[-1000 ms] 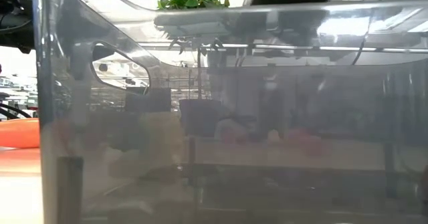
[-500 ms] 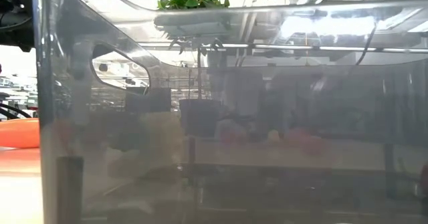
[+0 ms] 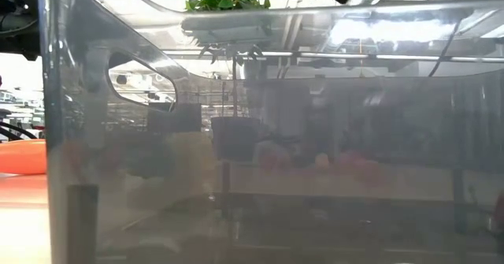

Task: Pick and placing Produce into tupperware
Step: Put the yellow pineapple into the black bin

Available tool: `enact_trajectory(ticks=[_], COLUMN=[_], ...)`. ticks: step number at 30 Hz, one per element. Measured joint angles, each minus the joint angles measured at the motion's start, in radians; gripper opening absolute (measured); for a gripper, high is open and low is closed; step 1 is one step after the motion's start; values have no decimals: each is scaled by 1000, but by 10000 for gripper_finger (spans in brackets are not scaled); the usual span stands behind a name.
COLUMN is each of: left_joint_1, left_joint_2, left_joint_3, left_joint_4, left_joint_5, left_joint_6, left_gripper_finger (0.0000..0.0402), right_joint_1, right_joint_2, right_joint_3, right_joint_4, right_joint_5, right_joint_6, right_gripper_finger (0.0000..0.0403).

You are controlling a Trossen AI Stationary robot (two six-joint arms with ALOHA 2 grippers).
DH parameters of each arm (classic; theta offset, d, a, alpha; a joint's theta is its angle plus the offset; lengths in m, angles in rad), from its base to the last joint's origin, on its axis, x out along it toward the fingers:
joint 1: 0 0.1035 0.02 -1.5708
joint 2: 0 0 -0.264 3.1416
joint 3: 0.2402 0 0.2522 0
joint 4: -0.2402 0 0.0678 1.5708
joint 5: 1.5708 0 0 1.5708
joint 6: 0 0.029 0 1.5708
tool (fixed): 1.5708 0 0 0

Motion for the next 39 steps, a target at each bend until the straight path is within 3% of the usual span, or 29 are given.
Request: enact_trajectory(ticks=[8,17,24,32,39], left_joint_1=[0,-23,-153,-267,-288], left_joint_2=[161,564,899,1175,1271], left_joint_3=[80,215,428,636,701], left_joint_4=[-6,-2,-11,-128,-124], left_joint_5=[23,-84,-147,-226,-227], left_joint_6=[1,-170,-202,-352,-455], left_gripper_finger=[213,213,213,213,213], right_joint_1=[-40,-59,-59,-57,-19], right_joint_2=[-245,-446,-576,-671,-692], right_joint_3=[-303,-548,-704,-807,-850], right_joint_4=[287,449,530,542,577], right_joint_5=[4,7,32,33,34], right_joint_6=[-65,-52,-48,0,1], right_gripper_finger=[249,249,249,249,249])
